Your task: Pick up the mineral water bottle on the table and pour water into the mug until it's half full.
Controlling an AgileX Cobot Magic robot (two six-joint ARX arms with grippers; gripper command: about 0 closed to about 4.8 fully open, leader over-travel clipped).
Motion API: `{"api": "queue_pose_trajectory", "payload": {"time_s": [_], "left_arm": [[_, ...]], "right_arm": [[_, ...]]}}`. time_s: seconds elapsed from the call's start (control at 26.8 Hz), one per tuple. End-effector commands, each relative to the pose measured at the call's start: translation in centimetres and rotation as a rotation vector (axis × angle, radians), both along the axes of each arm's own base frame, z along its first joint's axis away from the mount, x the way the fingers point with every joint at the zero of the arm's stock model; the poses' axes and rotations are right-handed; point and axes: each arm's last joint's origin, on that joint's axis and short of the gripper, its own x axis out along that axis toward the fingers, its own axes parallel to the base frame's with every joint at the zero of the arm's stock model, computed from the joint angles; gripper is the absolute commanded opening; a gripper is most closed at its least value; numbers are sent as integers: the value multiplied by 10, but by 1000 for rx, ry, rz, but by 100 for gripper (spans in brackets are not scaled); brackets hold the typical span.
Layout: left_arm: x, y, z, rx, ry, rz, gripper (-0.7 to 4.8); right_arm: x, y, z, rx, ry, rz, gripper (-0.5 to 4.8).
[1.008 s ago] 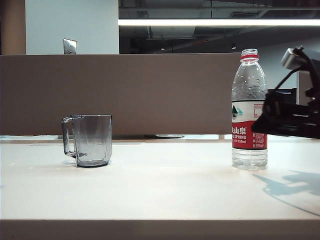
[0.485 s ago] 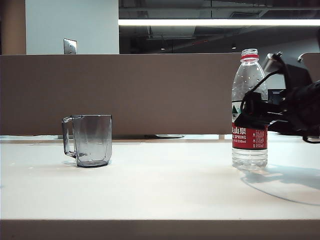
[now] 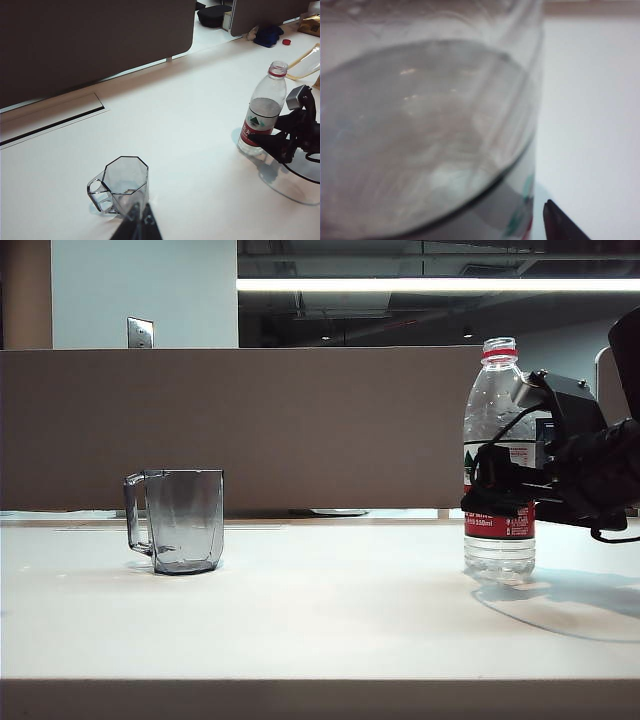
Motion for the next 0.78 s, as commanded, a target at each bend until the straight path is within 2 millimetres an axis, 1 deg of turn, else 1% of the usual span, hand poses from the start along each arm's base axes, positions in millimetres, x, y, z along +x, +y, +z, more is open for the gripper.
{"api": "queue_pose_trajectory", "payload": {"time_s": [0.04, 0.49, 0.52, 0.63, 0.71, 0.78], "left_arm": [[-1, 0, 3, -2, -20, 1, -5], [-1, 0, 3, -3, -21, 1, -5], [-1, 0, 3, -3, -21, 1, -5], [-1, 0, 3, -3, -21, 1, -5], [-1, 0, 3, -3, -21, 1, -5], [-1, 0, 3, -3, -21, 1, -5]], "right_arm": [[2, 1, 5, 10, -35, -6, 479], [2, 1, 5, 10, -35, -5, 479], [2, 1, 5, 10, -35, -4, 466], [2, 1, 5, 11, -35, 1, 399], [2, 1, 6, 13, -42, 2, 384], [2, 1, 7, 16, -56, 2, 384]]}}
